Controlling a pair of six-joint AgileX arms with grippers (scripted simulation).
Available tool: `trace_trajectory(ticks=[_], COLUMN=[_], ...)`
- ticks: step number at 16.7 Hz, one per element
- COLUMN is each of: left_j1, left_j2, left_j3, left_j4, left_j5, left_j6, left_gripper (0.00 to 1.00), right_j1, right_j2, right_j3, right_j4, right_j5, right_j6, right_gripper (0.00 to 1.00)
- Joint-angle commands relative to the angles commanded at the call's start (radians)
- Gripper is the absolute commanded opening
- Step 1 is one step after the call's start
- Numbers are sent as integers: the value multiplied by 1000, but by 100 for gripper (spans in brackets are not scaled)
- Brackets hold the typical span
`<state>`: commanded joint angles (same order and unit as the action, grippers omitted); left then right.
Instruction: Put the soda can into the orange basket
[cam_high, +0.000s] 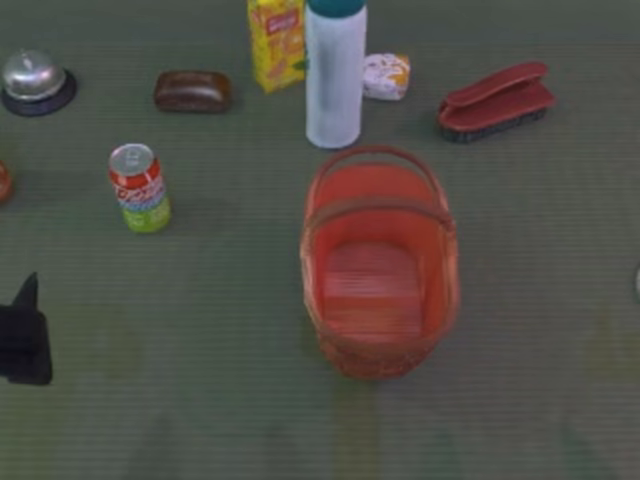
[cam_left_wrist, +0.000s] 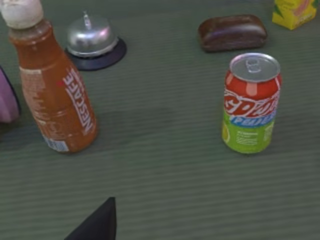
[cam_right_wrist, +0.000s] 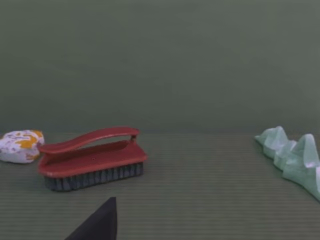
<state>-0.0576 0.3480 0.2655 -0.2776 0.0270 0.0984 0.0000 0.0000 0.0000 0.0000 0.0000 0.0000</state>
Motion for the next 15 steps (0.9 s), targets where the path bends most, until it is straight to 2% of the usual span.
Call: trace_trajectory(ticks=[5,15], left_j1=[-52,-117], left_j2=[438,1438], left_j3=[376,1314], left_j4=[-303,-855], left_j5=[16,10], left_j6=[123,394], left_gripper=[100,100], right_j1=[0,0], right_j2=[0,0], right_j3=[0,0], right_j4=[0,0], right_j5=[0,0], right_j6=[0,0], right_gripper=[100,100])
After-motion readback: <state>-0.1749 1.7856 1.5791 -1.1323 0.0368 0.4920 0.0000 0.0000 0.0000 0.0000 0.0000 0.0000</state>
